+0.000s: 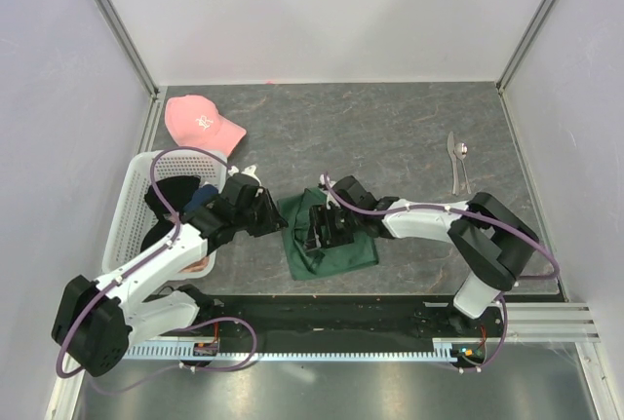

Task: Fold the napkin into a case and place the utensils inside
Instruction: Rotate the square-folded napkin at the center of the board.

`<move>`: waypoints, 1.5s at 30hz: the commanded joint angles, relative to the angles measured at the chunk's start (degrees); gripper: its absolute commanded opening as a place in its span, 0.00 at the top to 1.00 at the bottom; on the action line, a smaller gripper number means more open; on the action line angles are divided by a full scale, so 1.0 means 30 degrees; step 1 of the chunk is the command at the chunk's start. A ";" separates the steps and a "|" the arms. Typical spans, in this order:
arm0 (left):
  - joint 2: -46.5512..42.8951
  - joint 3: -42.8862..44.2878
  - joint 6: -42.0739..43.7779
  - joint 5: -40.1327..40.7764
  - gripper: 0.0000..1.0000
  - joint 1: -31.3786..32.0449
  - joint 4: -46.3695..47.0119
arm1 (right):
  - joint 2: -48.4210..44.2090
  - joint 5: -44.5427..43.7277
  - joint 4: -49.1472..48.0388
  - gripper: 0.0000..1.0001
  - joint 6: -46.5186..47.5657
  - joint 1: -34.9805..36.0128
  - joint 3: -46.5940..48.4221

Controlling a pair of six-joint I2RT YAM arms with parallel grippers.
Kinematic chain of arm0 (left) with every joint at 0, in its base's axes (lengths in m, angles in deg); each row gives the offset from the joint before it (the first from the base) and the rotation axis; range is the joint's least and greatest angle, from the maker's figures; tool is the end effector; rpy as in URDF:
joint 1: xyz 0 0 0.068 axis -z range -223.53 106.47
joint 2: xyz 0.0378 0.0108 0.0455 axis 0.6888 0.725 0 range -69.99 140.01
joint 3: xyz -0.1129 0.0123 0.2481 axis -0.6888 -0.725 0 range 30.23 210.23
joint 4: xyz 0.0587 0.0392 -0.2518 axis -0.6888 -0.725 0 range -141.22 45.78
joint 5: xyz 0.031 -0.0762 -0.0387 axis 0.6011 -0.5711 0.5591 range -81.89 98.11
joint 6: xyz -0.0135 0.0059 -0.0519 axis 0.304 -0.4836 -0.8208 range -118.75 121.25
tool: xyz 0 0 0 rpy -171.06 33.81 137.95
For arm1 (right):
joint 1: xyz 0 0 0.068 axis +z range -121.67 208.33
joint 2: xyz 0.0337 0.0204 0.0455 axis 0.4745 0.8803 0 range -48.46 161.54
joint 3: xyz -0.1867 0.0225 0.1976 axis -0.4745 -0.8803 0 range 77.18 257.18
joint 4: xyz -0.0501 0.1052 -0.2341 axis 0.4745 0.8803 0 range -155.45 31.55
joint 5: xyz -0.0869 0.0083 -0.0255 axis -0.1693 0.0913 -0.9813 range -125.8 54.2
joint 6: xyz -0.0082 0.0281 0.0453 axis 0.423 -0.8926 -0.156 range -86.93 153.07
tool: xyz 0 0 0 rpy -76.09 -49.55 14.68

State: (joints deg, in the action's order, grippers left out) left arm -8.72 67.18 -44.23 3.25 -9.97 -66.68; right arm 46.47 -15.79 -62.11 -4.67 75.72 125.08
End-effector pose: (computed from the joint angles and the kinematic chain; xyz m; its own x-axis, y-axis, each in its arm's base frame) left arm 0.1784 -0.1220 0.2190 -0.8531 -0.2865 -0.4361 -0.0128 0.8470 -0.5315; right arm 0.2091 0.2454 0.1553 -0.9260 -0.1573 -0.3431 -0.3447 0.7229 0.5989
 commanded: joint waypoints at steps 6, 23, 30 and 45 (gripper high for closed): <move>-0.0943 0.0515 0.0451 0.0448 0.76 0.0034 -0.0481 | 0.1665 0.0860 -0.2458 0.35 -0.1541 0.2334 0.1815; -0.5456 0.0370 -0.0691 0.4876 0.73 -0.0025 -0.3472 | 0.1463 -0.0545 -0.0115 0.29 -0.1045 0.1313 0.5014; -0.3290 0.0018 -0.0253 0.2825 0.74 -0.0025 -0.2125 | 0.0786 -0.1338 0.0588 0.28 0.0009 -0.1293 0.2990; -0.3608 -0.1007 -0.0458 0.1973 0.75 -0.0025 -0.1244 | 0.5530 0.0154 0.0560 0.28 0.0452 -0.0244 0.8287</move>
State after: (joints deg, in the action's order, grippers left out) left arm -18.16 64.52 -44.75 9.48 -10.04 -72.53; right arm 61.01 -17.39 -58.88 -2.28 72.23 143.68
